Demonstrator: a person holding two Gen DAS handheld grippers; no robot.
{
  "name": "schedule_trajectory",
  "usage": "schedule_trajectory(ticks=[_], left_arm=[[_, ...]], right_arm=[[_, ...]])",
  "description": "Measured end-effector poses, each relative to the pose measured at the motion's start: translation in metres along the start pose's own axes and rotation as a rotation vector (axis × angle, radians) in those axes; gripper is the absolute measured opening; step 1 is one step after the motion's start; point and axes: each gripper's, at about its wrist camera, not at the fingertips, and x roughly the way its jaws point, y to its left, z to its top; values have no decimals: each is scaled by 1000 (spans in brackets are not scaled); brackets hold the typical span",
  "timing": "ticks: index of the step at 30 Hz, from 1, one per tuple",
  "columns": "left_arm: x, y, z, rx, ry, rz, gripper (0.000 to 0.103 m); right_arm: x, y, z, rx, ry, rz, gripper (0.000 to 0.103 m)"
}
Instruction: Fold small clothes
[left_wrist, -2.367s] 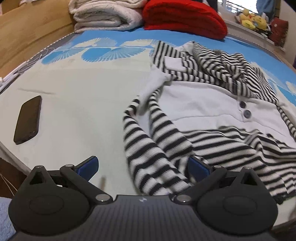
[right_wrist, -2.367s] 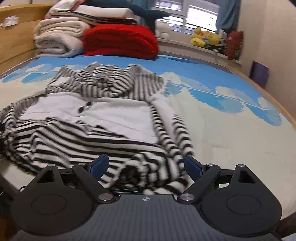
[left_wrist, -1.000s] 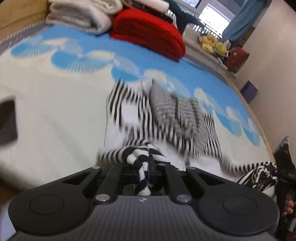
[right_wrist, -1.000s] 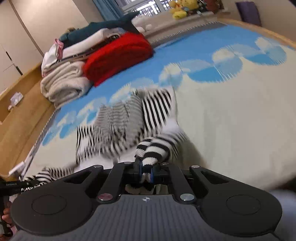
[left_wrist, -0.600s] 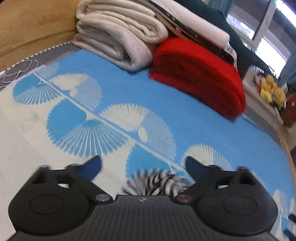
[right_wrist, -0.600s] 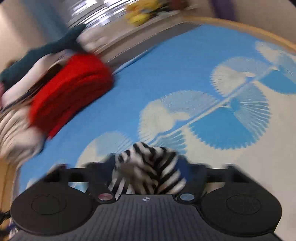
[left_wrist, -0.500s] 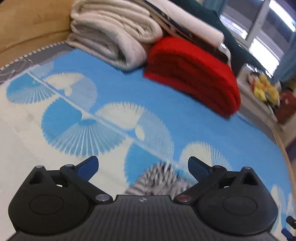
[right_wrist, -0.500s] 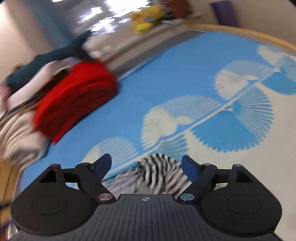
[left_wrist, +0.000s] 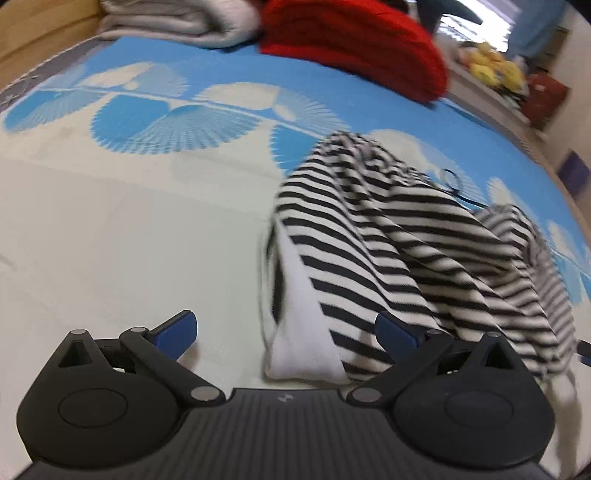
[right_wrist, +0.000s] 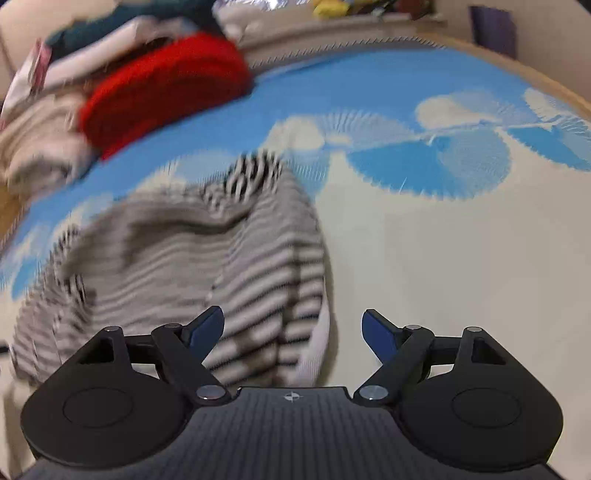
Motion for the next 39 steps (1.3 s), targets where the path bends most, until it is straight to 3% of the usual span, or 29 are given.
schedule_trajectory(ticks=[3, 6, 7, 8, 9, 11, 14, 17, 19, 22, 23, 24, 25, 26, 29, 31, 33, 35, 36, 37, 38, 39], left_arm=[[5, -2, -4, 3, 30, -76, 103], [15, -11, -5, 41, 22, -73, 103], [20, -17, -4, 56, 26, -63, 96], [23, -21, -6, 80, 26, -54, 56], [24, -24, -7, 110, 33, -61, 30], [16, -23, -7, 95, 22, -71, 16], [-5, -8, -6, 99, -28, -76, 12], [-3, 12, -13, 109, 7, -47, 12], [0, 15, -17, 133, 23, -33, 11], [-2, 16, -18, 155, 7, 1, 10], [-3, 18, -16, 152, -5, 12, 0], [-4, 18, -15, 167, -35, 115, 0], [-3, 22, -13, 192, -59, 231, 0], [-6, 32, -10, 159, -63, 258, 0], [-16, 59, -6, 47, -67, 134, 0], [-16, 56, -9, 33, -52, 39, 3], [-17, 39, -15, 85, -36, -36, 20], [-21, 14, -26, 176, -36, -108, 70], [-23, 2, -33, 228, -45, -134, 80], [-24, -10, -41, 290, -50, -156, 92], [-23, -23, -50, 361, -49, -169, 95], [-18, -36, -58, 424, -38, -168, 95]], right_arm=[[11, 0, -9, 0, 33, 23, 81], [24, 5, -11, 5, 37, 40, 77], [29, 8, -12, -11, 42, 41, 62], [31, 12, -12, -31, 51, 55, 34], [34, 16, -11, -53, 66, 75, 29], [23, 27, -10, -113, 23, 50, 16], [-12, 26, -1, -120, -74, 105, 14], [-40, 1, 2, -85, -115, 176, 13], [-38, -11, 1, -84, -92, 170, 10], [-17, -24, -4, -72, -7, 67, 7], [-14, -28, -4, -53, 8, 59, 7], [-16, -30, -2, -46, 0, 66, 7], [-19, -30, -1, -46, -17, 61, 6], [-23, -30, 1, -50, -31, 38, 6], [-26, -33, 3, -66, -54, -41, 5], [-20, -27, -3, -124, -3, -20, 6], [-15, -23, -8, -116, -2, -46, 6], [-13, -22, -6, -85, 2, -43, 12], [-12, -24, -4, -81, 5, -40, 12], [-13, -25, -4, -79, 12, -40, 21], [-14, -27, -4, -75, 22, -42, 41], [-15, -28, -6, -77, 34, -44, 53]])
